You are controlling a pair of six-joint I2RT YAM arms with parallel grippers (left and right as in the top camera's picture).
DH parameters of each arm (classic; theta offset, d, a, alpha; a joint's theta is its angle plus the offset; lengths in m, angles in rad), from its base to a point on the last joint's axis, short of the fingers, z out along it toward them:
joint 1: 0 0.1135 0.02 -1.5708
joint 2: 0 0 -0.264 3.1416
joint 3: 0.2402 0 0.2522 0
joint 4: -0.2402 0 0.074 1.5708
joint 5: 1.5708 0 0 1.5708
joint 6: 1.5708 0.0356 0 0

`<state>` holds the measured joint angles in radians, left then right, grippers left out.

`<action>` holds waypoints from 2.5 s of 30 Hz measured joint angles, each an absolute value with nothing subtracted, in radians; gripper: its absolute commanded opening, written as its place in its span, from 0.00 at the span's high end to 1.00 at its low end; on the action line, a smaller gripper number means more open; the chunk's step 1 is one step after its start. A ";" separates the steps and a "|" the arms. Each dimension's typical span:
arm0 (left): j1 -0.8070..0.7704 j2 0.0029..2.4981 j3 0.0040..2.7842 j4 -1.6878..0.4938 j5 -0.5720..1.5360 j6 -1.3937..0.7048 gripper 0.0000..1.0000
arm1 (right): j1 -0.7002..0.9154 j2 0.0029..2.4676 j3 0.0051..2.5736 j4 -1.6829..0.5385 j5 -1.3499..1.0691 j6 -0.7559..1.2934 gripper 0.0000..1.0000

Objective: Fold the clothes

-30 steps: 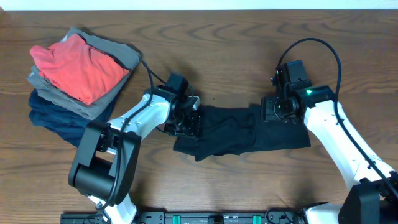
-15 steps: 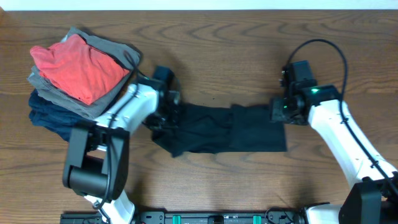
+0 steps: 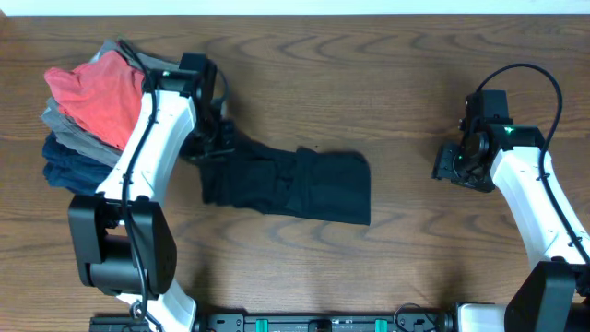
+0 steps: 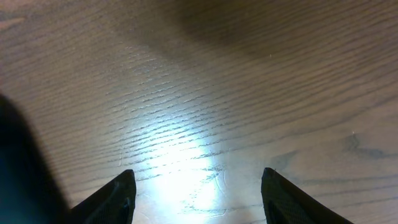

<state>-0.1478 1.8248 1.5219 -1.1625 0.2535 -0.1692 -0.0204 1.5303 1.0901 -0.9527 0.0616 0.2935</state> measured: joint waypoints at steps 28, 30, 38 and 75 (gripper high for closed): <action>-0.742 1.886 1.546 -0.854 0.346 -0.370 0.83 | 0.009 1.530 1.005 -0.926 0.027 0.273 0.37; -0.751 1.892 1.546 -0.850 0.340 -0.370 0.83 | 0.009 1.530 1.005 -0.927 0.026 0.273 0.37; -0.784 1.928 1.546 -0.847 0.337 -0.371 0.79 | 0.009 1.530 1.005 -0.927 0.025 0.273 0.36; -0.192 1.584 1.559 -1.071 0.195 -0.310 0.50 | 0.473 1.581 1.029 -0.690 -0.491 0.048 0.99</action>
